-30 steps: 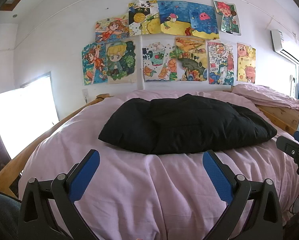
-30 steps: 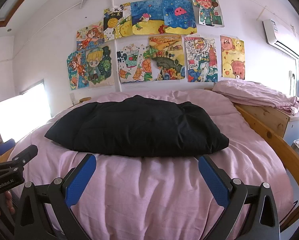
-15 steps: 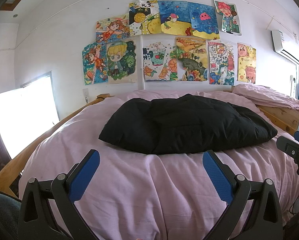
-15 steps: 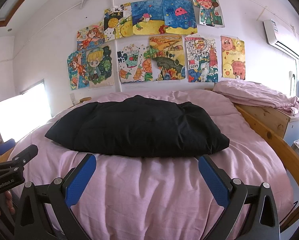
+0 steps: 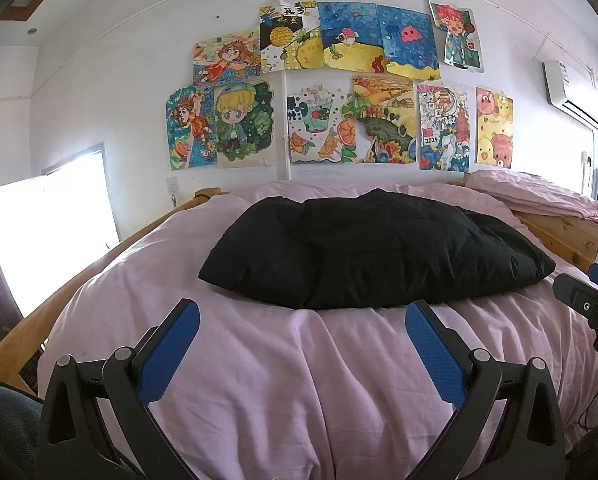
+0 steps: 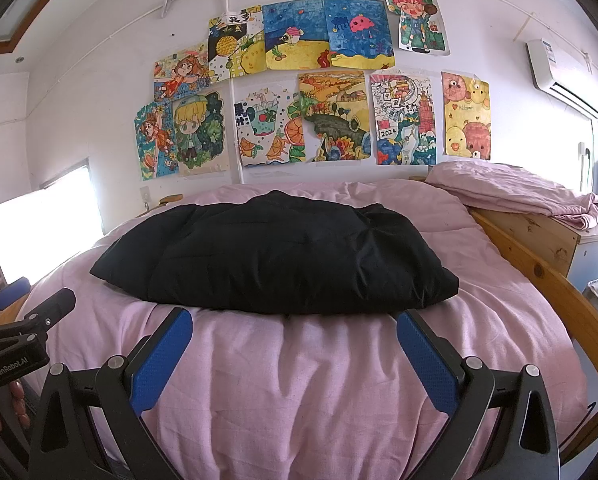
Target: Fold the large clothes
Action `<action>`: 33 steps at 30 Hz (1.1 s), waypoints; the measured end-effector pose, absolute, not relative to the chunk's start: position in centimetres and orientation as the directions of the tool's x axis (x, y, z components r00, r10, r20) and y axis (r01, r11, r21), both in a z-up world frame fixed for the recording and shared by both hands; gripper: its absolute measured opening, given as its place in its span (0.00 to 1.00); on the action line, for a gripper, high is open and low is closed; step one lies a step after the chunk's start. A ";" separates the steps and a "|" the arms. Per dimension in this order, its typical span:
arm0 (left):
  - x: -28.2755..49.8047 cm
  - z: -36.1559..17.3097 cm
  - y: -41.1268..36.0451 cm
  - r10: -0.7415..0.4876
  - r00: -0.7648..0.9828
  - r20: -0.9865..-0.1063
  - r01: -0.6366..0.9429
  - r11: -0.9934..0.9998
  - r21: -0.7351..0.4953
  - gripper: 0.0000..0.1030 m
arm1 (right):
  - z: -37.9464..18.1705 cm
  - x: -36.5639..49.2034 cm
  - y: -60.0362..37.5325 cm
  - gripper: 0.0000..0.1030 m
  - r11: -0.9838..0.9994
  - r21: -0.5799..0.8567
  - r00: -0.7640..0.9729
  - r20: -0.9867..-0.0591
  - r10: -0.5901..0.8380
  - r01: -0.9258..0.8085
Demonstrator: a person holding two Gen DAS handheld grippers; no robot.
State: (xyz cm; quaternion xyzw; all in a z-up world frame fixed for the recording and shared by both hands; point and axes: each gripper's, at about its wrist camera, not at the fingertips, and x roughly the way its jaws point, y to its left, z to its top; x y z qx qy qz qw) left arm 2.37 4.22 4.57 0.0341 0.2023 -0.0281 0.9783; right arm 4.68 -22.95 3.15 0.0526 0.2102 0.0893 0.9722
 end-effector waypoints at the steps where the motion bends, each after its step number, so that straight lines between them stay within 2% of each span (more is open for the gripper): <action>1: 2.4 4.6 4.2 -0.041 0.917 -0.398 0.069 0.996 0.056 0.98 | 3.2 4.7 -23.0 1.00 0.979 0.140 0.896 -0.399 0.196 -0.151; 33: 2.4 4.4 4.5 -0.045 0.917 -0.397 0.072 0.996 0.054 0.98 | 3.2 4.7 -23.0 1.00 0.978 0.141 0.895 -0.400 0.196 -0.151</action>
